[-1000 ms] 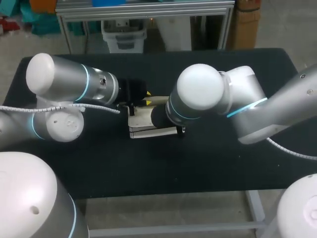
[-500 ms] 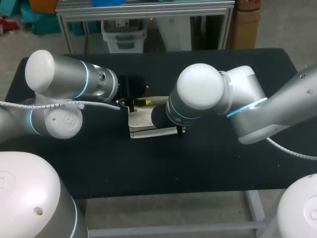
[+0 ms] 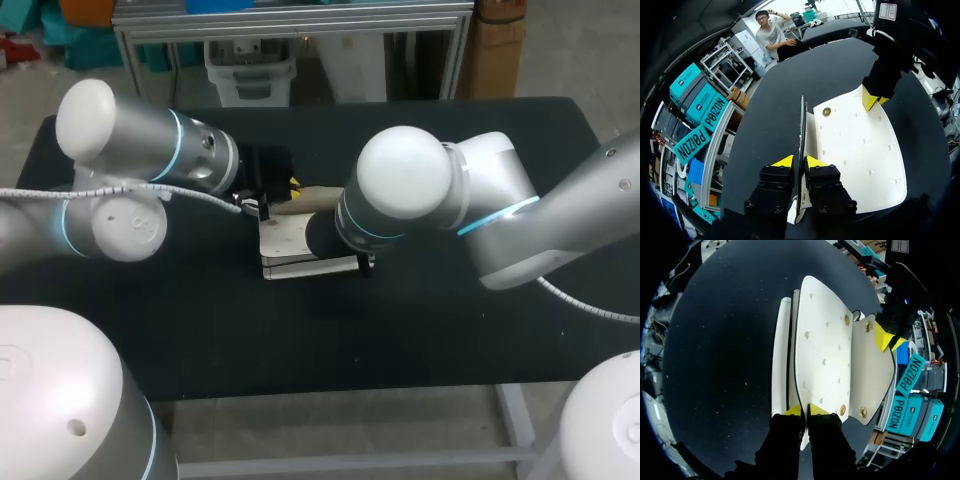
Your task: Pick up the bag, open it, inspect its contents, close it, and place it on the opposite side
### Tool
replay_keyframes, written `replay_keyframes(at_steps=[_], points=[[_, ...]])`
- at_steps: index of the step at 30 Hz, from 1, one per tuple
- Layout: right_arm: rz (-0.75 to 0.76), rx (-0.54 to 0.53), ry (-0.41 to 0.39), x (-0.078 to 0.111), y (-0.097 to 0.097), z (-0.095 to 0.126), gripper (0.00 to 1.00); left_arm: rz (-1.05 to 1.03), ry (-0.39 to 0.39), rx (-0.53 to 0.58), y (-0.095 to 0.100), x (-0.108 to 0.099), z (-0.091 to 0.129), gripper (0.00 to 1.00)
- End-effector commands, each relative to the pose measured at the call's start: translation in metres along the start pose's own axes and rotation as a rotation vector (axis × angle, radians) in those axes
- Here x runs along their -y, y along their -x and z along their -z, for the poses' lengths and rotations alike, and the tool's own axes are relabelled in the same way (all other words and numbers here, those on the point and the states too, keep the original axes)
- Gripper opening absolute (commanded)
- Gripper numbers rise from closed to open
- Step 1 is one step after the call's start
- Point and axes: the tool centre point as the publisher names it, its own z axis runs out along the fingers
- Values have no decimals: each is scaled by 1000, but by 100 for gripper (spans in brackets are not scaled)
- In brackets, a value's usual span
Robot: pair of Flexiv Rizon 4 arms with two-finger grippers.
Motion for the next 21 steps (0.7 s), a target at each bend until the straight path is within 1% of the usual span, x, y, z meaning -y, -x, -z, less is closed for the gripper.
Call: replay_keyframes(at_steps=[1,4,7,11,13,15,21], points=[[1,-3,-3,-1,1,-2,0,-6,5,-5,-3,2,2,0],[-1,-3,-2,-1,1,-2,0,-19,-4,-9,-10,4,6,0],[-8,-3,-4,0,1,-2,0,-48,-20,-16,-22,8,8,0],[-16,-3,-4,1,0,-2,0,-92,-30,-43,-41,11,6,0],[-17,-3,-4,1,0,-2,0,-102,-33,-56,-47,11,4,0],[-19,-4,-4,1,0,-3,0,-110,-29,-73,-53,8,0,0],[-24,-4,-2,0,0,-3,0,-113,-12,-146,-57,-6,-16,0]])
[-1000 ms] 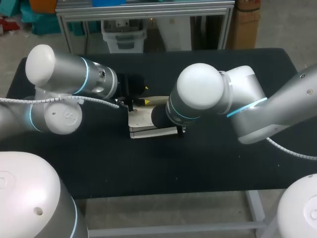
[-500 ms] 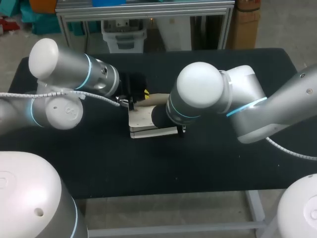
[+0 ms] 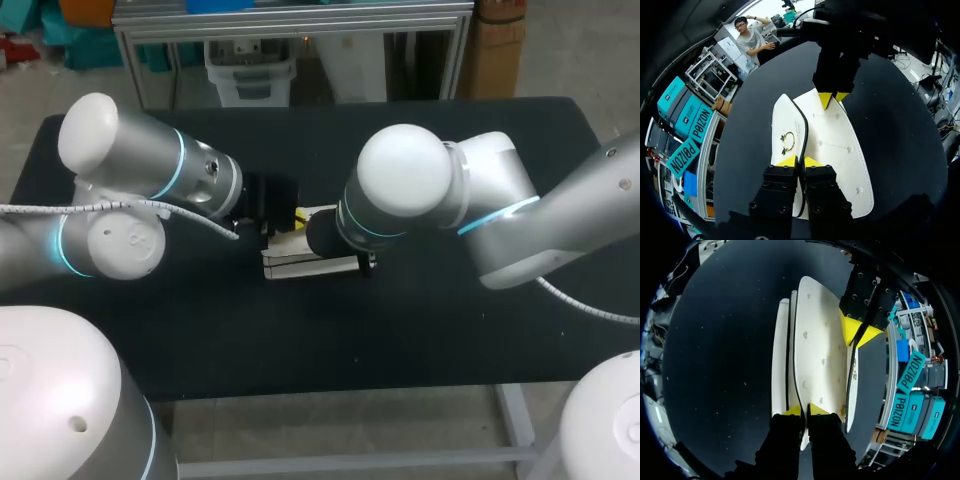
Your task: Pick up the bag, open it, inspect its contents, close it, and place it on the opposite side
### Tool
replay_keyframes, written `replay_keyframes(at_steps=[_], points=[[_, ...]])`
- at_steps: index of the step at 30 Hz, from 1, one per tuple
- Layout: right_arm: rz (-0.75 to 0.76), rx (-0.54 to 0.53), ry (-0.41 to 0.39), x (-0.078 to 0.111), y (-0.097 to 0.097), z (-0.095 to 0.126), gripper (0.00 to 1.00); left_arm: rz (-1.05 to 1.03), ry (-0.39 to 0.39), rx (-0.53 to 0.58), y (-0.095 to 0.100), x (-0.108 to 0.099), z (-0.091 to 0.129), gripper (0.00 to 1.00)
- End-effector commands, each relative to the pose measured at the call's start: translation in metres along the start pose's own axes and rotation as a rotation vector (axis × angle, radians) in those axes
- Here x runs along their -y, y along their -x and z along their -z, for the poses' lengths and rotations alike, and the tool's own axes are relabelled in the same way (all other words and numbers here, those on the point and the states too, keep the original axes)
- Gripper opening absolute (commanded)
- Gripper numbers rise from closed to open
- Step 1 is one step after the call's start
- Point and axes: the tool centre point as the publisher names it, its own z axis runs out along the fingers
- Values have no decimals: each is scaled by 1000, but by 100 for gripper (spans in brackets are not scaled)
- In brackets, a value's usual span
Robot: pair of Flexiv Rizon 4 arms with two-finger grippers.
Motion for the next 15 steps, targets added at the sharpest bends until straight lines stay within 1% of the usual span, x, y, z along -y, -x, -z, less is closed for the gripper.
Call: replay_keyframes(at_steps=[1,3,5,12,13,14,15], points=[[-3,2,-2,-1,0,-2,0,-12,2,-47,2,-7,-16,0],[-4,0,-3,-2,0,-2,0,-26,20,-71,1,-9,-23,0],[-4,-2,-4,-2,0,-3,0,-48,27,-79,0,-10,-25,0],[-3,-5,-5,-2,0,-3,0,-80,27,-63,-2,-11,-18,0],[-3,-6,-6,-2,0,-3,0,-85,22,-53,-2,-11,-15,13],[-4,-5,-6,-2,0,-3,0,-86,19,-42,-2,-11,-13,28],[-4,-5,-6,-2,0,-3,0,-84,13,-31,-2,-10,-10,37]])
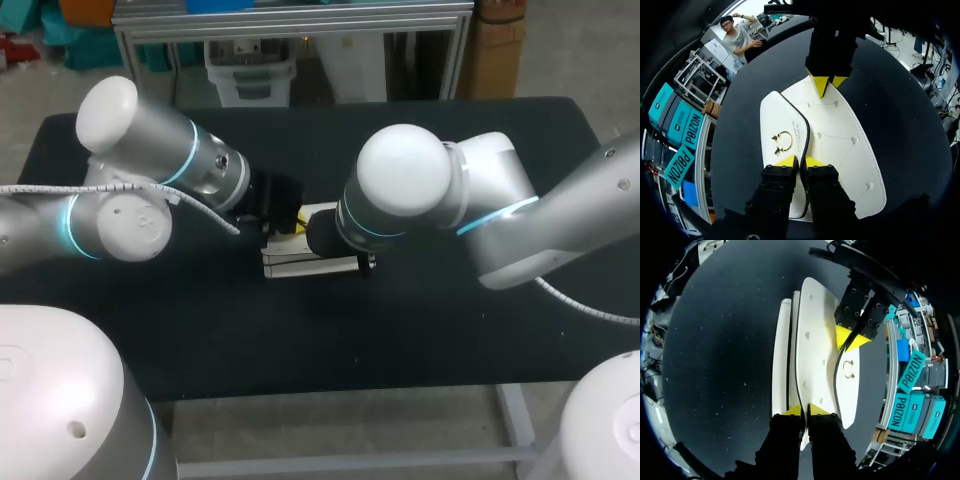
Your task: Pick up the bag, open it, inspect its contents, close it, and place it on the opposite side
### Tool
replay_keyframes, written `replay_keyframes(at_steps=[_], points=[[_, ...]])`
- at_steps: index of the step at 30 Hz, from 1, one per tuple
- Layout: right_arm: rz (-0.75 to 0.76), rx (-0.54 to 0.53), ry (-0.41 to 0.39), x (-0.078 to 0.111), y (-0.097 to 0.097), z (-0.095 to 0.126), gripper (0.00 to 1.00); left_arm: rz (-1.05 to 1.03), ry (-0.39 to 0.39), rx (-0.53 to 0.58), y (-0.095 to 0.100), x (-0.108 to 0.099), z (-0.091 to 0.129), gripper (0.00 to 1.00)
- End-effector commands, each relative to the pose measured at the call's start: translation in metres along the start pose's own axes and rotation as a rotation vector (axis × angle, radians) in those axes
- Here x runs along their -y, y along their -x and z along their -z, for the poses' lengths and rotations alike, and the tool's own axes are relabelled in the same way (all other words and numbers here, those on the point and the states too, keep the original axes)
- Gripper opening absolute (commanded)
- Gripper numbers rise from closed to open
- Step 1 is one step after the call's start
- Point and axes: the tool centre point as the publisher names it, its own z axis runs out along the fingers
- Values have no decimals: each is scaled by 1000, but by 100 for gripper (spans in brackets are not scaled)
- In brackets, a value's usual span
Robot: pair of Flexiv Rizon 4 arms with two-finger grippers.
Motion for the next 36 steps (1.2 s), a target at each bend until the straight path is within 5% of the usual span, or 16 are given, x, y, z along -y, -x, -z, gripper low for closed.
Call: replay_keyframes(at_steps=[1,5,19,24,27,29,33,36], points=[[1,-2,-5,-2,1,-1,0,-2,-19,40,-6,-1,6,45],[4,-3,-6,-3,1,-1,0,-7,-29,77,-4,2,15,55],[6,-1,-7,-4,2,2,0,-20,-118,138,5,9,40,49],[3,2,-1,-5,2,3,0,7,-134,141,10,10,41,57],[-1,4,2,-4,2,4,67,20,-137,140,11,11,39,80],[-1,6,4,-4,2,5,98,34,-142,139,11,11,38,82],[2,15,11,-4,2,9,100,55,-153,140,12,10,39,100],[5,24,19,-3,2,13,100,63,-159,144,13,10,43,100]])
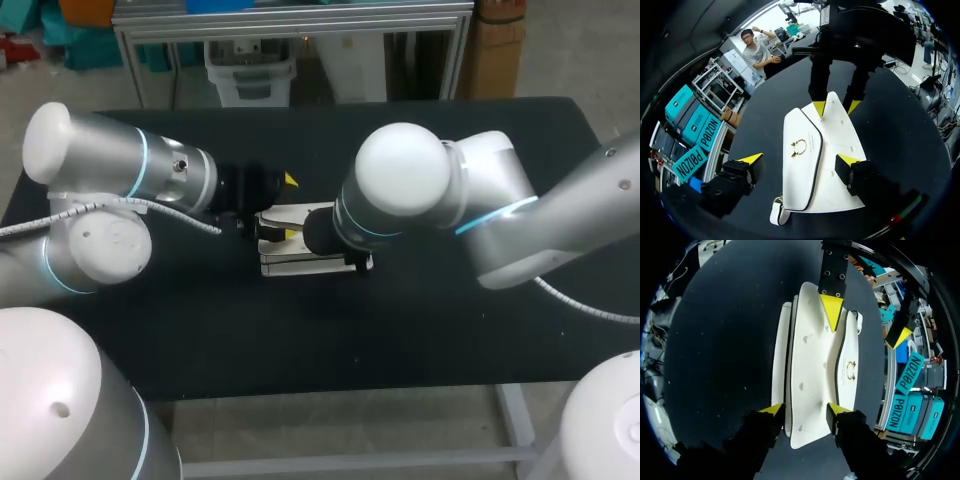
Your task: Pick up the bag, open it, inspect its contents, close it, and place it on the opposite side
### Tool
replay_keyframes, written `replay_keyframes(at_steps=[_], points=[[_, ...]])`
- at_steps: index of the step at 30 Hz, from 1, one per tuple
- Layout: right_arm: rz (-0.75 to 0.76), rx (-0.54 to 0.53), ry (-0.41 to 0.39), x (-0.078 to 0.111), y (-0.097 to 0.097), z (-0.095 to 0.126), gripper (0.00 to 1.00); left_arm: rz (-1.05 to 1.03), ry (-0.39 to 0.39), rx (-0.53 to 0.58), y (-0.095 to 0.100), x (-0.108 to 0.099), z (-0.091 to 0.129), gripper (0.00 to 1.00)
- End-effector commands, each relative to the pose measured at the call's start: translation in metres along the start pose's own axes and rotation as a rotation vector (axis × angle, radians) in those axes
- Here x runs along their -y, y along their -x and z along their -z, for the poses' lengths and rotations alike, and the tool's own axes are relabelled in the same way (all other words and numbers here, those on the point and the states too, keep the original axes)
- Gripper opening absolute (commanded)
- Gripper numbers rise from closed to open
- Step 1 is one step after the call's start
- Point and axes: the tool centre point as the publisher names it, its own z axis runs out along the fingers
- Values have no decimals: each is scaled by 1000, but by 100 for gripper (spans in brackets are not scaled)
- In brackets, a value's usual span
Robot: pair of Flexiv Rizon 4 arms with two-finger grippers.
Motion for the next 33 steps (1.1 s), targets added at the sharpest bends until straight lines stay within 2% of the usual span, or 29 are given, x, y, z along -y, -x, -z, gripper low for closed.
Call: replay_keyframes(at_steps=[1,10,16,17,24,26,29,33], points=[[1,13,14,4,-2,7,100,1,-10,5,-1,0,2,100],[-22,45,79,7,9,32,100,52,-30,24,2,6,12,100],[-128,-33,131,17,23,50,100,212,-36,0,10,7,22,100],[-157,-56,120,20,26,53,100,242,-38,-14,11,6,24,100],[-233,-104,144,36,40,77,100,422,8,-90,14,2,33,100],[-273,-151,144,43,45,82,100,464,28,-109,13,0,37,100],[-313,-249,221,54,52,86,100,472,35,-110,13,0,39,100],[-313,-249,221,54,52,86,100,472,35,-110,13,0,39,100]])
